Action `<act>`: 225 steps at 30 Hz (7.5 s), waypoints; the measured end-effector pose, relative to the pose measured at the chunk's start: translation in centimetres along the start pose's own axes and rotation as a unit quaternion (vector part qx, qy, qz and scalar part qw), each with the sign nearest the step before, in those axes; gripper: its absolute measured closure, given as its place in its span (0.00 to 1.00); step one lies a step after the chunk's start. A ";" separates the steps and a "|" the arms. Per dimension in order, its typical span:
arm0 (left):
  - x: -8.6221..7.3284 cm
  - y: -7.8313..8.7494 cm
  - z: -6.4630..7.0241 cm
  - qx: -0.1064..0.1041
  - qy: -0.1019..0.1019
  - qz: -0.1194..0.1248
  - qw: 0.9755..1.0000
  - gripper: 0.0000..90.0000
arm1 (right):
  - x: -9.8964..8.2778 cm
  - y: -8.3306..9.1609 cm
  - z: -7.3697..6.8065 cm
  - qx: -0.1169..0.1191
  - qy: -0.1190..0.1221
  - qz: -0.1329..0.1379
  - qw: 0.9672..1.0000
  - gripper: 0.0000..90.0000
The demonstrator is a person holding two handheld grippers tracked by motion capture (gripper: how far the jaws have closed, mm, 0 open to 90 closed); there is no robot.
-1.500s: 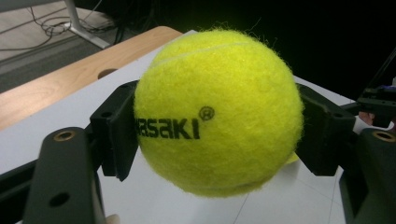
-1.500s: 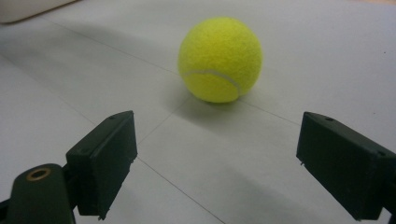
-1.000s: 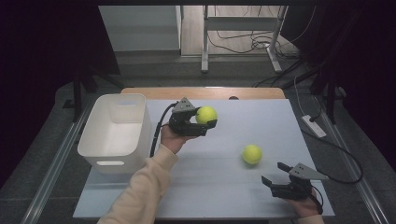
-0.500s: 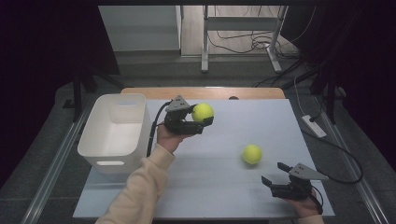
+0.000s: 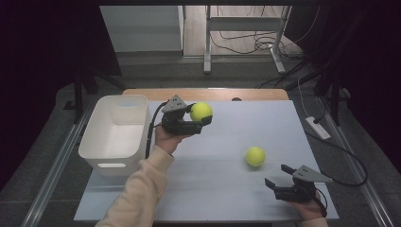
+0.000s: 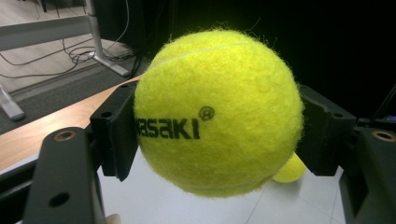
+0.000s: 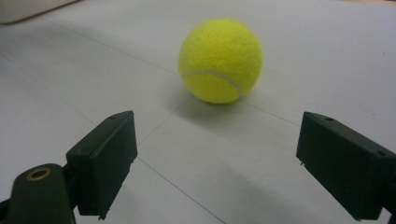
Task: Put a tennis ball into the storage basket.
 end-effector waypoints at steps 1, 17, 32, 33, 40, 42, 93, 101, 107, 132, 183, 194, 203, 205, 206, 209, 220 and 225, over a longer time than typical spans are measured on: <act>0.0 0.1 -0.1 0.002 0.000 0.001 1.000 0.29 | 0.0 0.0 0.0 0.000 -0.001 0.000 1.000 0.14; 0.6 1.1 -1.0 0.017 0.000 0.008 1.000 0.29 | 0.1 0.0 0.0 0.000 -0.001 0.002 1.000 0.14; 1.0 2.5 -2.5 0.040 0.012 0.011 0.999 0.29 | 0.1 0.1 0.0 0.000 -0.002 0.004 1.000 0.14; 1.0 2.7 -2.7 0.042 0.012 0.011 0.999 0.29 | 0.1 0.1 0.0 0.000 -0.002 0.004 1.000 0.14; 1.1 3.4 -3.4 0.051 0.019 0.013 0.998 0.29 | 0.1 0.1 0.0 -0.001 -0.003 0.004 1.000 0.14; 1.2 3.7 -3.6 0.055 0.021 0.013 0.998 0.29 | 0.2 0.1 0.0 0.000 -0.004 0.006 1.000 0.14; 1.1 7.8 -8.7 0.123 0.034 0.010 0.992 0.29 | 0.2 0.1 0.1 -0.003 -0.002 0.006 1.000 0.14; 1.1 8.4 -9.9 0.138 0.036 0.004 0.990 0.29 | 0.1 0.1 0.1 -0.003 -0.002 0.005 1.000 0.14; 1.0 9.0 -10.9 0.148 0.041 0.003 0.988 0.29 | 0.2 0.2 0.1 -0.004 -0.002 0.007 1.000 0.14; -0.6 11.1 -14.5 0.198 0.060 -0.027 0.978 0.29 | 0.2 0.1 0.2 -0.005 -0.001 0.008 1.000 0.14; -7.0 14.9 -19.8 0.267 0.087 -0.147 0.948 0.29 | 0.2 0.2 0.2 -0.007 0.000 0.007 1.000 0.14; -8.9 15.2 -20.5 0.270 0.097 -0.189 0.939 0.29 | 0.2 0.1 0.1 -0.008 0.003 0.005 1.000 0.14; -9.9 15.4 -20.7 0.270 0.101 -0.213 0.934 0.29 | 0.2 0.1 0.2 -0.008 0.002 0.006 1.000 0.14; -10.1 15.4 -20.7 0.268 0.104 -0.218 0.933 0.29 | 0.2 0.1 0.2 -0.009 0.003 0.005 1.000 0.14; -10.3 15.4 -20.7 0.268 0.104 -0.224 0.931 0.29 | 0.2 0.1 0.2 -0.009 0.003 0.005 1.000 0.14; -10.4 15.5 -20.7 0.269 0.099 -0.227 0.931 0.29 | 0.2 0.1 0.2 -0.010 0.003 0.005 1.000 0.14; -10.3 16.0 -21.1 0.291 0.106 -0.220 0.925 0.25 | 0.2 0.1 0.2 -0.008 0.001 0.006 1.000 0.14; -9.3 16.7 -21.3 0.308 0.128 -0.187 0.924 0.11 | 0.2 0.2 0.2 -0.008 0.002 0.007 1.000 0.14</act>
Point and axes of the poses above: each handheld gripper's, and its own axes: y roughly backward along the jaws, x roughly out of its top, z roughly to its right, the point moved 10 cm from there along -y, roughly forward along the jaws, and after that the axes turned 11 degrees about -y, right-handed, at the moved point
